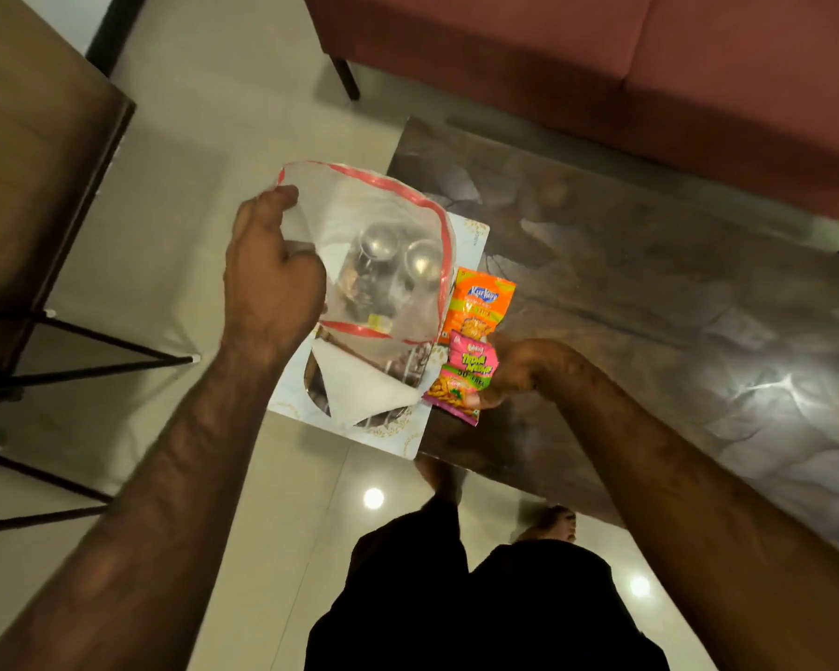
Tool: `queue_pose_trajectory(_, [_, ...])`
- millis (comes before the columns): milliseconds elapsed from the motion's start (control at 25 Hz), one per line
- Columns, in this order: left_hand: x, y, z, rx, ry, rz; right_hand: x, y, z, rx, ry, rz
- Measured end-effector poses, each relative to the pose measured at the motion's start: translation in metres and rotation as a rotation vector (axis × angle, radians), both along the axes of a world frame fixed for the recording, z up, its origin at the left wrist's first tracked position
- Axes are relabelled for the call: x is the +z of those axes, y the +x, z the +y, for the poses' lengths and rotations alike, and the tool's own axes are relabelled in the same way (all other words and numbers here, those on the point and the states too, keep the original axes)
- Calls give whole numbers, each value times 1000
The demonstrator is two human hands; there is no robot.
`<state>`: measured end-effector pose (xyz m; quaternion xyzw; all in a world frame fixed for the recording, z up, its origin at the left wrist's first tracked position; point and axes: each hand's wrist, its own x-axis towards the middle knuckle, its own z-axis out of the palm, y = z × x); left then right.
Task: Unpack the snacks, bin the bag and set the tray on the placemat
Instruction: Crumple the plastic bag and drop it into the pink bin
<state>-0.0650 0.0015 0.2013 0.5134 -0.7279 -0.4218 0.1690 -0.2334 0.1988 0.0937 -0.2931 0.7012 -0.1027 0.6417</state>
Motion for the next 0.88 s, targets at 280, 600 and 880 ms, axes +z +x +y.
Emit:
queue_pose_trajectory(280, [51,-5,-5,323,512,497,72,-13,-16,-631,-266,-120])
queue_pose_trajectory(600, [48,-23,47,-228,797,242,136,-11,-19,-671,-442,-317])
queue_pose_trajectory(880, [25,-61,98,-149,607,314,135,-11,-2,-692,-531,-173])
